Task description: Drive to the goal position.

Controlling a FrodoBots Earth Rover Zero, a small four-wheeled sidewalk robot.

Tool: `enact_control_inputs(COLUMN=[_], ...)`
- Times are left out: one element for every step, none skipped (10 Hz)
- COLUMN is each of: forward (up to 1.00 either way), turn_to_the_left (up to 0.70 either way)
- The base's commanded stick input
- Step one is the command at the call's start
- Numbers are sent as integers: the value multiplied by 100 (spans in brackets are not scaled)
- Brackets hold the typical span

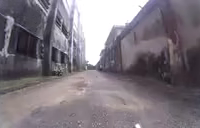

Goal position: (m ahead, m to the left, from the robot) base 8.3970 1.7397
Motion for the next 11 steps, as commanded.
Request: enact_control_inputs(forward=[30, 30, 30, 30, 30, 30, 30, 30, 30, 30, 30], turn_to_the_left=[0, 0, 0, 0, 0, 0, 0, 0, 0, 0, 0])
